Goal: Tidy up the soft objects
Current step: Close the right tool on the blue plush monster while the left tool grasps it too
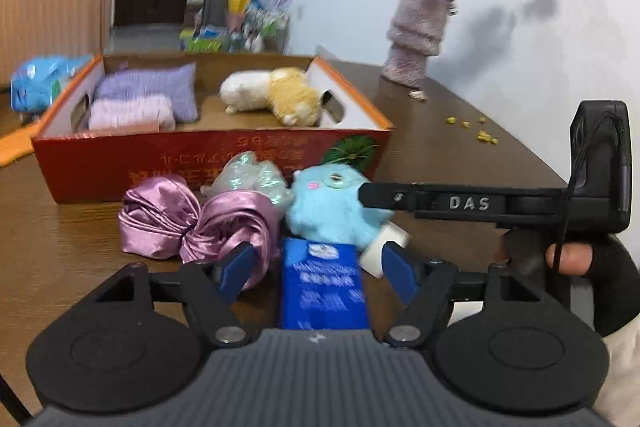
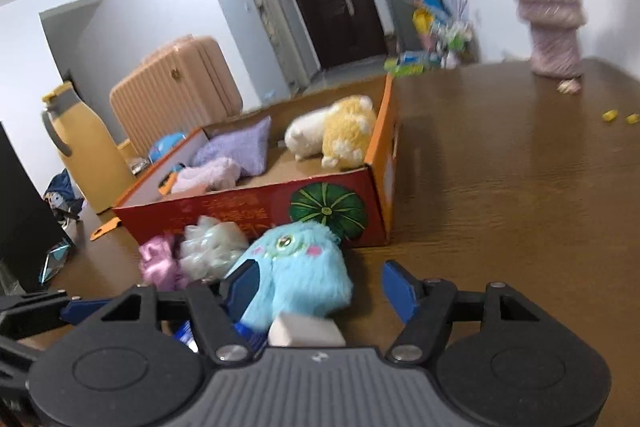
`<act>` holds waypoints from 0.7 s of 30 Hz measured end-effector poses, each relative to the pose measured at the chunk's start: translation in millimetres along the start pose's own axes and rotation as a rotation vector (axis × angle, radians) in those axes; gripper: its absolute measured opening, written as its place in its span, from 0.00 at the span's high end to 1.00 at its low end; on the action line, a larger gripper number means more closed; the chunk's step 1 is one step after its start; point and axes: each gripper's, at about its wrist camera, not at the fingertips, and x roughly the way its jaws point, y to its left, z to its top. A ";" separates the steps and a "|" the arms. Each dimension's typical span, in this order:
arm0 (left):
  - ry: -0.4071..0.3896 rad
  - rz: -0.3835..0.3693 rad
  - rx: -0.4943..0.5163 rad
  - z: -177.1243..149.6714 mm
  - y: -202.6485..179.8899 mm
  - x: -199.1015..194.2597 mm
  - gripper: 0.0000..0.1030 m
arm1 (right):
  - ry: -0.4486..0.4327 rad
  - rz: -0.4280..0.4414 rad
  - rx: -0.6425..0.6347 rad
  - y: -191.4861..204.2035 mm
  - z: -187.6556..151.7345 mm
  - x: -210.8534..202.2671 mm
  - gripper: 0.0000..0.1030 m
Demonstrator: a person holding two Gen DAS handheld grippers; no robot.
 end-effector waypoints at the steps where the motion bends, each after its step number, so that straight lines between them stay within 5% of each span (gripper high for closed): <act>1: 0.013 -0.010 -0.033 3.1 5.4 8.7 0.29 | 0.030 0.005 0.004 -1.3 2.9 13.0 0.34; 4: 0.035 -0.016 -0.086 6.2 16.8 22.8 0.30 | 0.053 0.042 0.016 -0.8 2.5 30.7 0.47; 5: 0.033 -0.015 -0.089 6.3 17.8 23.6 0.30 | 0.054 0.081 0.022 -1.4 3.0 31.7 0.65; 9: 0.007 -0.052 -0.115 5.4 18.9 13.3 0.28 | 0.004 0.049 -0.025 9.7 5.4 18.8 0.70; 14: -0.067 -0.097 -0.125 -1.3 19.4 -29.0 0.24 | -0.189 -0.035 -0.170 51.9 5.2 -34.8 0.70; 17: -0.111 -0.098 -0.130 -14.0 24.5 -63.6 0.24 | -0.251 0.044 -0.144 70.5 -1.8 -71.3 0.70; 21: -0.117 -0.076 -0.175 -42.3 43.1 -98.0 0.24 | -0.188 0.167 -0.094 93.5 -40.2 -88.8 0.70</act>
